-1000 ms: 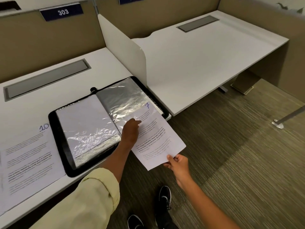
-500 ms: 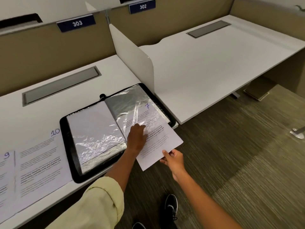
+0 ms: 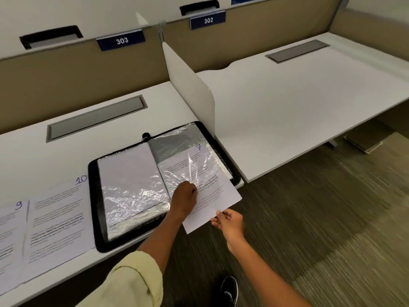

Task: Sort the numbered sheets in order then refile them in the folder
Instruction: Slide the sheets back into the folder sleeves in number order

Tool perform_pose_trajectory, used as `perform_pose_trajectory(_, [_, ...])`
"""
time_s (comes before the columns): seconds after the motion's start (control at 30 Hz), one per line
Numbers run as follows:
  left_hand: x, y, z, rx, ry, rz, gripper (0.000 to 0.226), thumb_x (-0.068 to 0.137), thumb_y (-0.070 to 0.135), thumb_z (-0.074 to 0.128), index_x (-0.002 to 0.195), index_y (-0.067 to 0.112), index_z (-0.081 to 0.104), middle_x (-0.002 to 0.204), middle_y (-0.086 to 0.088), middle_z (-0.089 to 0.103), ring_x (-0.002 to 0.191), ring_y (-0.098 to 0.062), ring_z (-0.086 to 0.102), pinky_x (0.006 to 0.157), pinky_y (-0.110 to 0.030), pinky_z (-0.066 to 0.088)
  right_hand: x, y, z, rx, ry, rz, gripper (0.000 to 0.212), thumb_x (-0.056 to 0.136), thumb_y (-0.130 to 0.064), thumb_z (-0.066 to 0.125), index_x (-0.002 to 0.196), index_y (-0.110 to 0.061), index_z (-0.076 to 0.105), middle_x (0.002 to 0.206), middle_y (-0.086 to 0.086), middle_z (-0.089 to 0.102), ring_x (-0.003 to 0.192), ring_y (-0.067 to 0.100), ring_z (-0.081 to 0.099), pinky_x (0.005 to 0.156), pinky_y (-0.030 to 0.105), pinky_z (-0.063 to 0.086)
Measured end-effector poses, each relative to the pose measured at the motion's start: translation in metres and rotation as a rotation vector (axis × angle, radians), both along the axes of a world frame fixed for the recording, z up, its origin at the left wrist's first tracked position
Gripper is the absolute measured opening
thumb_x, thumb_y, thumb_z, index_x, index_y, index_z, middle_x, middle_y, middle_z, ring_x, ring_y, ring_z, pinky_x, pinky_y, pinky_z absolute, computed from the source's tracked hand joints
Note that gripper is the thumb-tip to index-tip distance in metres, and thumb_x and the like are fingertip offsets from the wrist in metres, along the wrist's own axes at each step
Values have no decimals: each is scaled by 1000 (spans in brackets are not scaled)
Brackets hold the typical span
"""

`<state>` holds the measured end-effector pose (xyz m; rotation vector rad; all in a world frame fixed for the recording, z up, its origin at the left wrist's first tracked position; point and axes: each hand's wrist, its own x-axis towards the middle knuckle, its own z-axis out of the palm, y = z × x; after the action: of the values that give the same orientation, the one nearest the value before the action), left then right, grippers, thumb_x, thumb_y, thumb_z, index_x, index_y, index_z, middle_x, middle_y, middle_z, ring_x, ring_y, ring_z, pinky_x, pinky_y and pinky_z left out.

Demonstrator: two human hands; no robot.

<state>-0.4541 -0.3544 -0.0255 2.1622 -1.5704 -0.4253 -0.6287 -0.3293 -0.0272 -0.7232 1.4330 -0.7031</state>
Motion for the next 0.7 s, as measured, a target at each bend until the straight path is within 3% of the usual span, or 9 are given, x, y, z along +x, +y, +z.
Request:
perform_pose_trajectory(0.13, [-1, -2, 1, 7, 27, 23, 17, 90, 11, 57, 79, 7, 69, 83, -6, 62, 80, -20, 56, 72, -34, 47, 20, -20, 4, 34, -74, 3, 17, 97, -10, 61, 113, -2, 63, 101, 15, 70, 83, 16, 75, 68, 24, 60])
perform_pose_trajectory(0.27, [0, -3, 2, 18, 39, 48, 18, 91, 14, 56, 82, 9, 72, 85, -4, 62, 83, -18, 55, 73, -33, 46, 29, -31, 8, 37, -80, 58, 12, 97, -10, 61, 106, -2, 63, 99, 16, 71, 82, 17, 75, 70, 25, 60])
perform_pose_trajectory(0.53, [6, -4, -1, -30, 69, 52, 11, 85, 17, 66, 85, 12, 75, 91, -5, 61, 91, -19, 53, 77, -34, 48, 31, -41, 11, -45, 120, 130, 8, 96, -13, 63, 92, -6, 64, 79, 11, 72, 70, 17, 72, 59, 24, 57])
perform_pose_trajectory(0.7, [11, -1, -3, -93, 117, 61, 4, 81, 15, 69, 82, 15, 73, 95, 0, 58, 93, -17, 50, 78, -24, 39, 47, -51, 13, -101, 234, 162, 21, 96, -14, 64, 79, -2, 63, 71, 12, 69, 54, 11, 64, 47, 21, 47])
